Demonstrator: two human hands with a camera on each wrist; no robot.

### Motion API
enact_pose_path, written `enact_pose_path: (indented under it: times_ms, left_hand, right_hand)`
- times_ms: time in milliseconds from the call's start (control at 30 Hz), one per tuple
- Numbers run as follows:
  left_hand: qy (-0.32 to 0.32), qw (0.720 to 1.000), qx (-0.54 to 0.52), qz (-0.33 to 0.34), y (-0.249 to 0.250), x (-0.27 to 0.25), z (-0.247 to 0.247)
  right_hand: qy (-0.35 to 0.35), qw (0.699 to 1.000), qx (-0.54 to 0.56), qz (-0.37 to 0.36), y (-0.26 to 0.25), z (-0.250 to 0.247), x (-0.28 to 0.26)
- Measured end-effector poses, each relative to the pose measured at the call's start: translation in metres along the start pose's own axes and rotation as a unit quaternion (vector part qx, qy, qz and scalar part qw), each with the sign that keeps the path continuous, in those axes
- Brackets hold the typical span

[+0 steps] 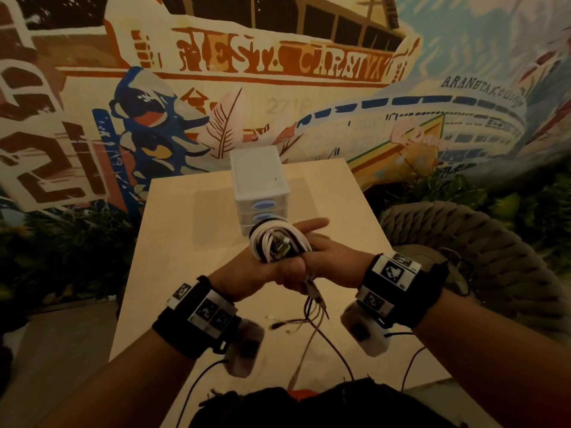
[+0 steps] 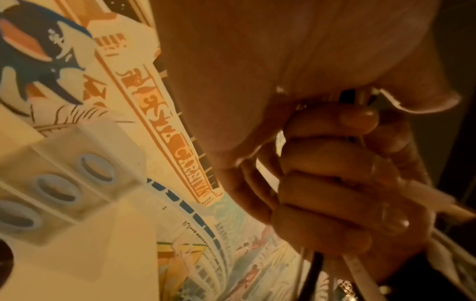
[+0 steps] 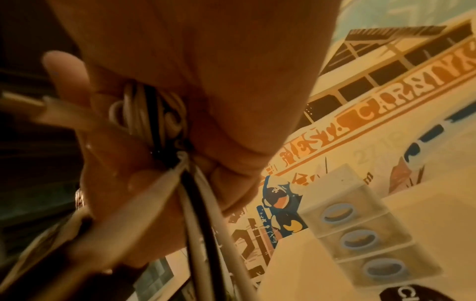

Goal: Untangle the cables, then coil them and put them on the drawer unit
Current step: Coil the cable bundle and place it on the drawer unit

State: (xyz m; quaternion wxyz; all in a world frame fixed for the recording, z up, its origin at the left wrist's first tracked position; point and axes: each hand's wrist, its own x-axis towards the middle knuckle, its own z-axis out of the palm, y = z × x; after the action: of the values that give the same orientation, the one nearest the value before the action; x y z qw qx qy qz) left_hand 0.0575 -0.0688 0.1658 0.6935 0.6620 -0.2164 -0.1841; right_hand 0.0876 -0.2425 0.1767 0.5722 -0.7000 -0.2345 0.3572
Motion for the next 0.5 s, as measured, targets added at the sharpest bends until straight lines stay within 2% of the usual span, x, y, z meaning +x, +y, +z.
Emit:
enact_pose_path:
  times_ms: [67,167,267,333,433,500]
  left_hand:
    - [0.023,0.999,-0.030,0.024,0.006,0.002,0.006]
    - [0.060,0.995,-0.024,0.070,0.012,0.002,0.012]
    - [0.102,0.988,-0.055,0.103,0.014,0.003,0.008]
    - [0.155,0.980,-0.059,0.105,0.016,0.005,0.000]
    - [0.204,0.972,-0.072,0.090,0.016,0.004,-0.014]
    - [0.220,0.972,-0.039,0.065,0.010,0.003,-0.024]
  right_hand:
    - [-0.011,0.998,0.055,-0.010,-0.003,0.002,-0.002]
    - [-0.036,0.997,0.068,-0.019,-0.004,-0.002,-0.004]
    - [-0.045,0.999,-0.007,-0.003,0.002,-0.007,-0.006]
    - [-0.056,0.996,-0.069,0.023,0.013,-0.011,-0.010]
    - [-0.038,0.987,-0.129,0.090,0.026,-0.013,-0.018]
    - [-0.016,0.983,-0.138,0.121,0.030,-0.016,-0.023]
